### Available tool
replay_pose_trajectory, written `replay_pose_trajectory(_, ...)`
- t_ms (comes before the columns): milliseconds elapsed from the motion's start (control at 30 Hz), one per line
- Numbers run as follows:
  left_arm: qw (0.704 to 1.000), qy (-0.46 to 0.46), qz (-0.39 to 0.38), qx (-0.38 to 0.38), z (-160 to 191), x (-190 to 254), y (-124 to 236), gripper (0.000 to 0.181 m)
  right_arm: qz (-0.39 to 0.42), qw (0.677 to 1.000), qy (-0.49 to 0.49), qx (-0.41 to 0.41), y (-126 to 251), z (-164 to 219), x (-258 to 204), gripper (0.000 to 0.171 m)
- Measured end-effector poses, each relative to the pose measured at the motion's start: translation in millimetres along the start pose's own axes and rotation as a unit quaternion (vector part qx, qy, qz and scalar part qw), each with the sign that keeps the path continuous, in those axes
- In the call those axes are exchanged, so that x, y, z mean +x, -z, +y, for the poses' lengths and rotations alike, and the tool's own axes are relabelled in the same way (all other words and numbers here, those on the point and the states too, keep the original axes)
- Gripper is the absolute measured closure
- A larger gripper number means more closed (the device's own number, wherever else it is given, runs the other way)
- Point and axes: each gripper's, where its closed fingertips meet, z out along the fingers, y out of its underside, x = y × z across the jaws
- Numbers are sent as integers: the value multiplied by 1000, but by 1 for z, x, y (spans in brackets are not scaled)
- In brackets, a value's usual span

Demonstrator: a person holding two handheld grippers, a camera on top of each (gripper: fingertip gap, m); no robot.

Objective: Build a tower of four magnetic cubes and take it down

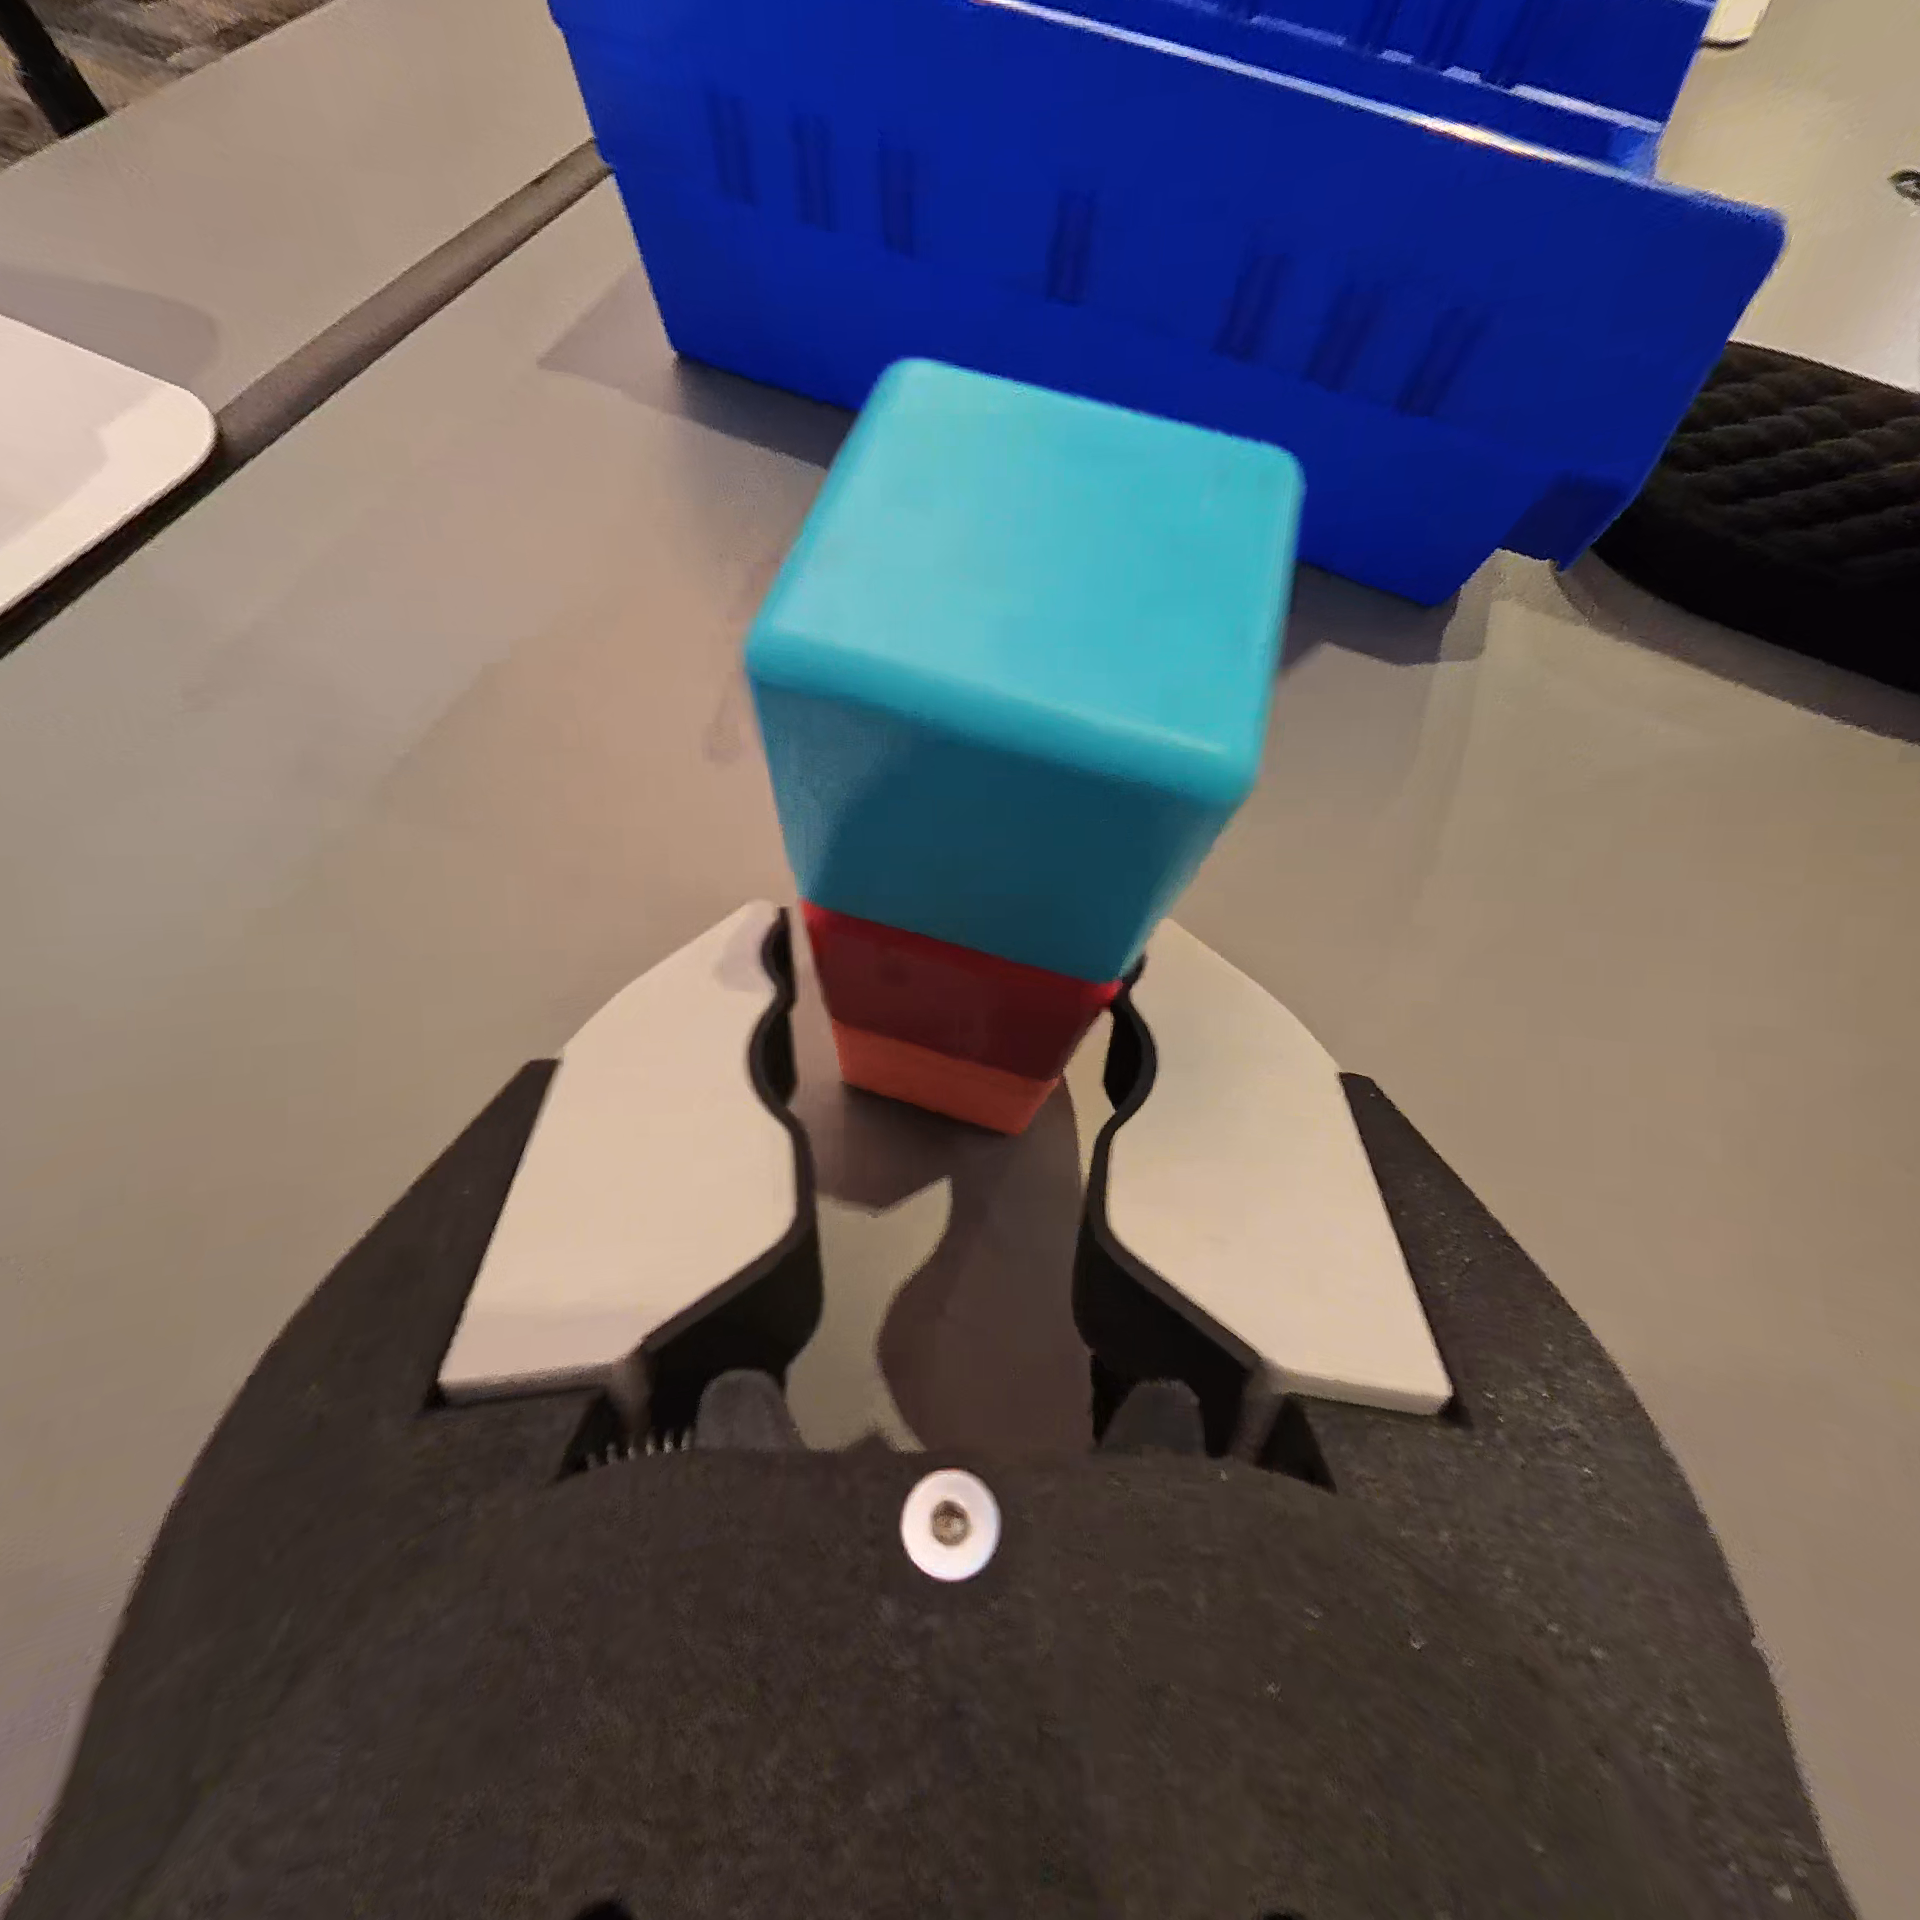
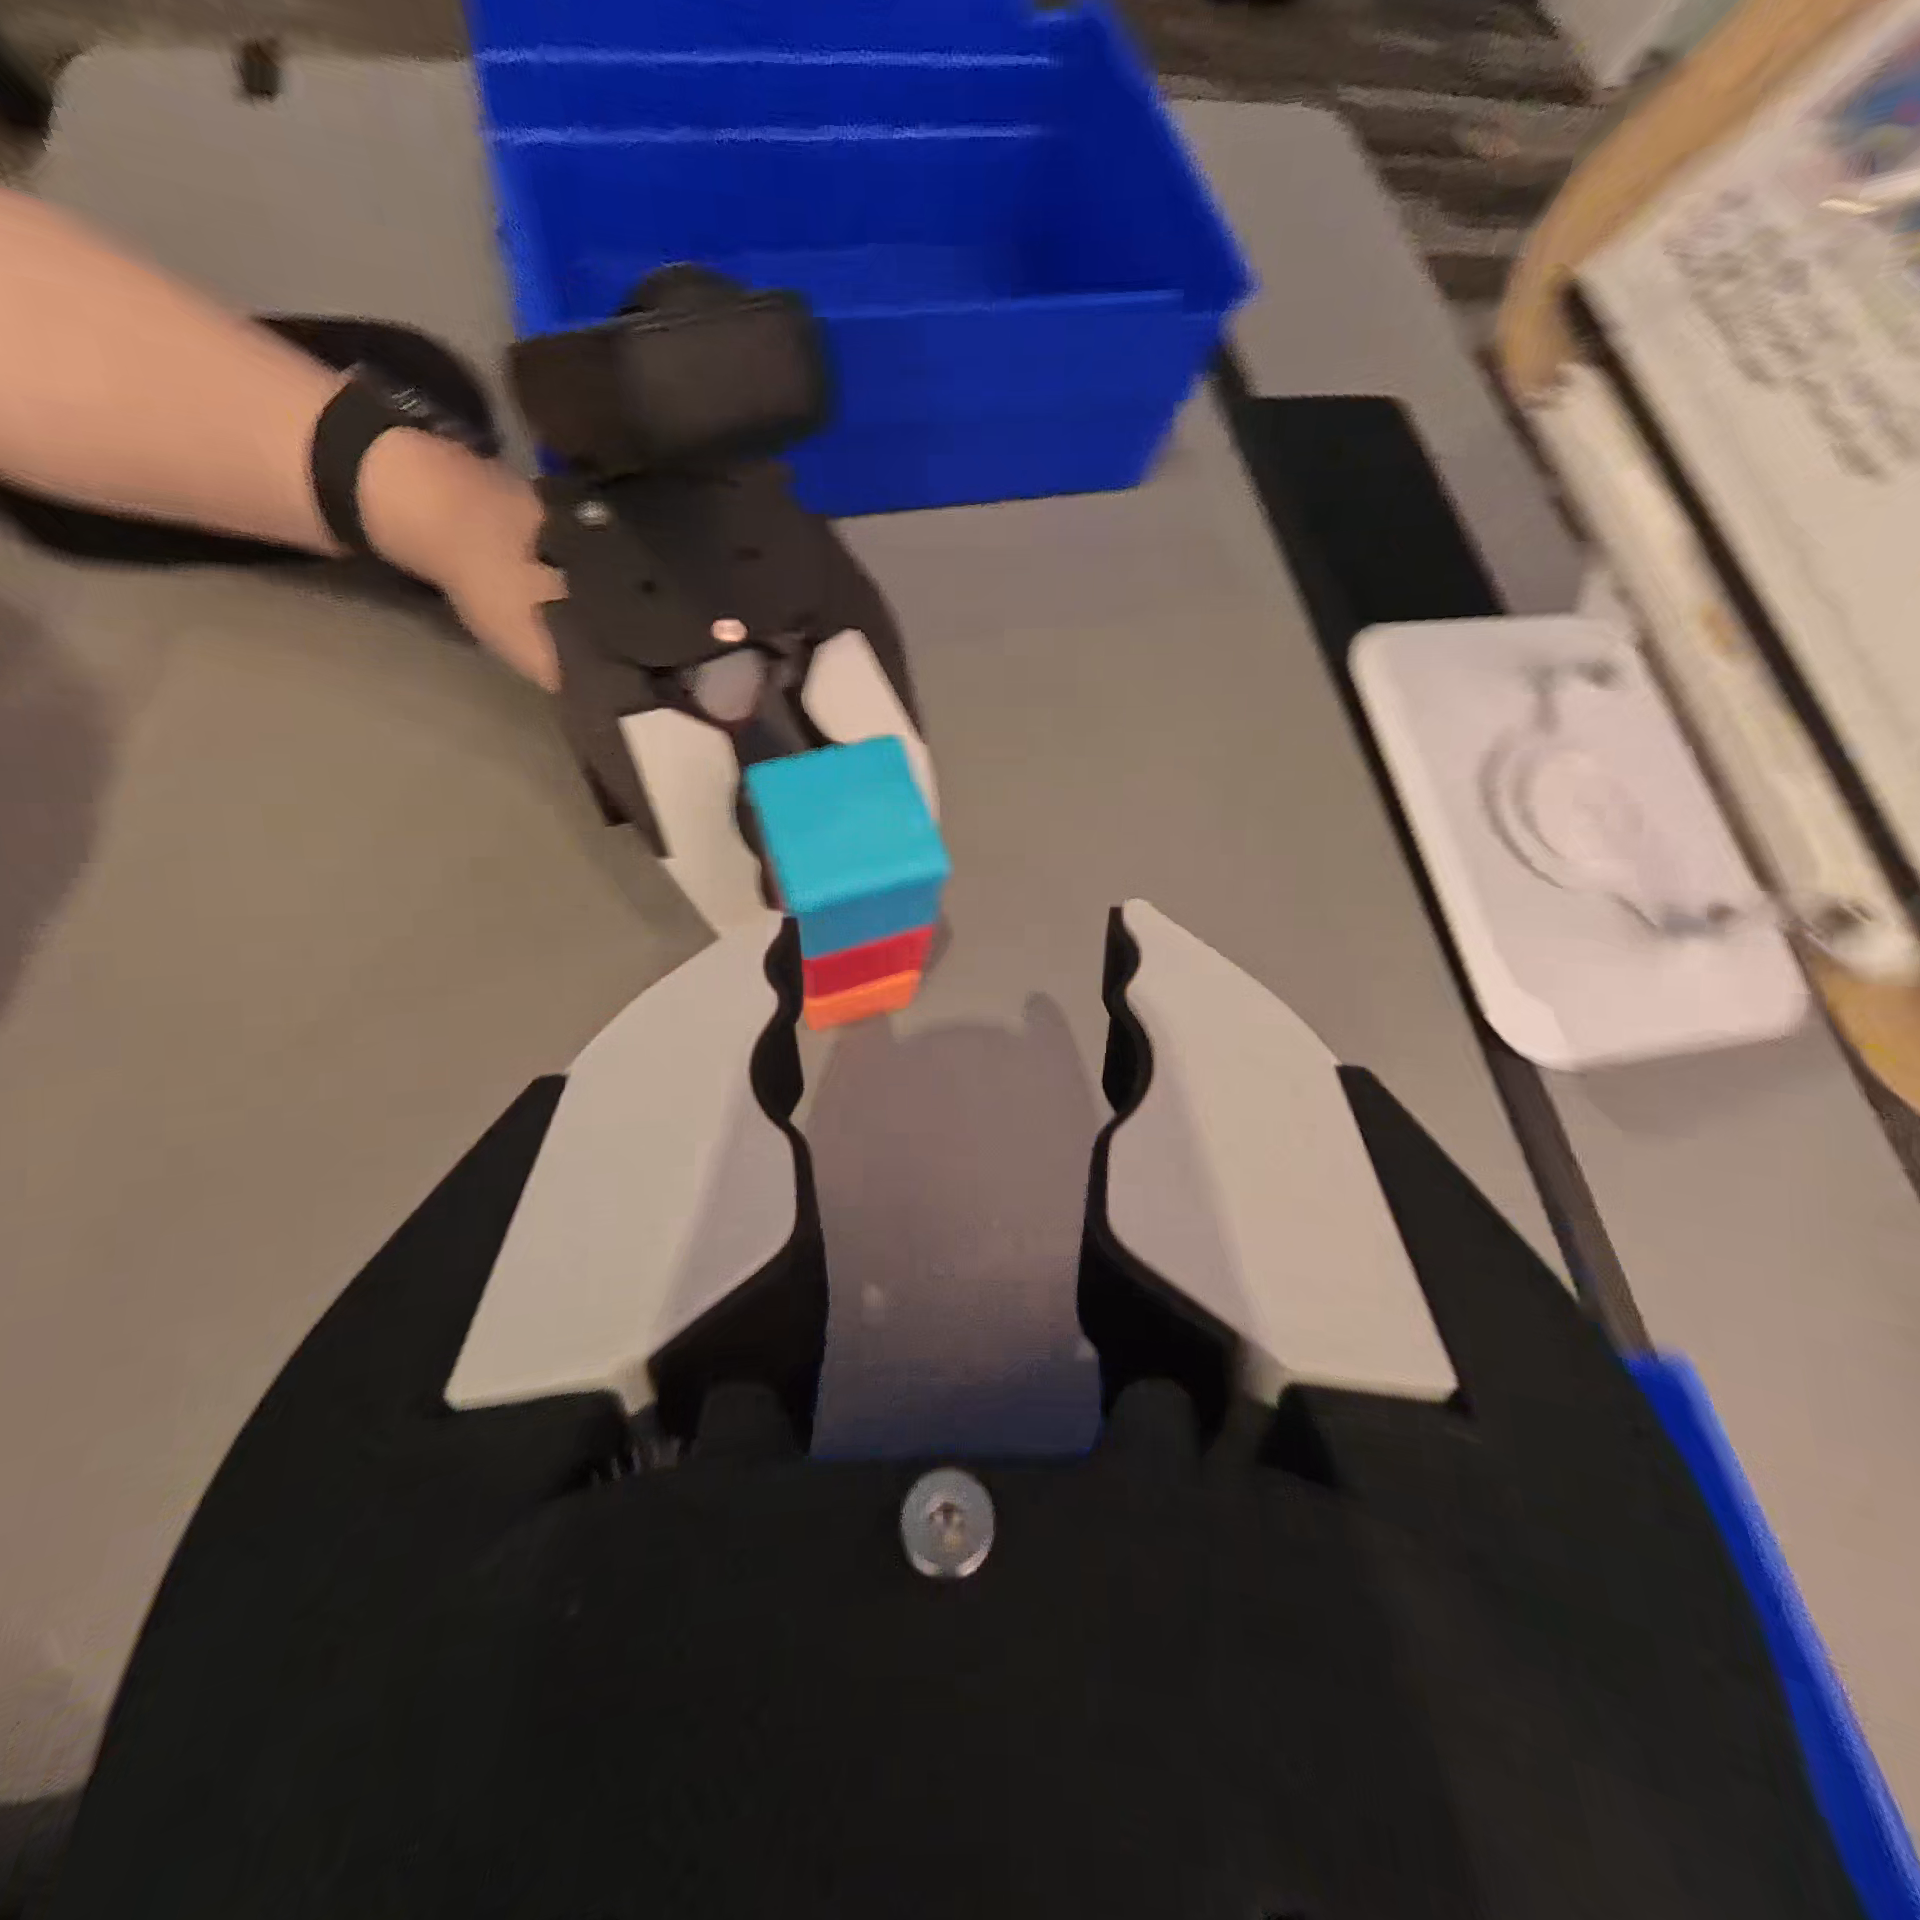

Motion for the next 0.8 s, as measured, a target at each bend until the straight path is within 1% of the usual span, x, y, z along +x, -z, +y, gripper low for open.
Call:
replay_pose_trajectory(33, 1000, -2, 4, 2, 0, 1, 0, 129, -21, 1000, 20, -7, -13, -2, -11, 112)
replay_pose_trajectory(167, 1000, -6, 8, 0, 0, 1, 0, 129, -45, 997, 55, -32, -53, 0, -28, 111)
replay_pose_trajectory(267, 1000, -9, 15, 0, 1, 2, 0, 129, -78, 994, 48, -51, -68, 8, -39, 108)
replay_pose_trajectory(367, 1000, -16, 24, 0, 1, 5, 0, 129, -73, 993, 47, -80, -79, 19, -38, 108)
replay_pose_trajectory(400, 1000, -17, 26, -1, 1, 6, 0, 129, -74, 992, 54, -85, -81, 21, -39, 118)
replay_pose_trajectory(433, 999, -18, 27, -2, 1, 6, 0, 129, -75, 992, 58, -86, -82, 22, -39, 120)
replay_pose_trajectory(567, 999, -20, 28, -6, 1, 7, 0, 129, -76, 991, 53, -92, -82, 22, -40, 120)
replay_pose_trajectory(667, 999, -23, 29, -8, 2, 7, 0, 129, -91, 992, 14, -85, -81, 20, -38, 121)
replay_pose_trajectory(733, 999, -30, 26, -11, 2, 7, 0, 129, -107, 992, -13, -65, -78, 16, -37, 121)
replay_pose_trajectory(800, 999, -29, 24, -14, 2, 7, 0, 130, -110, 993, -30, -23, -68, 4, -33, 121)
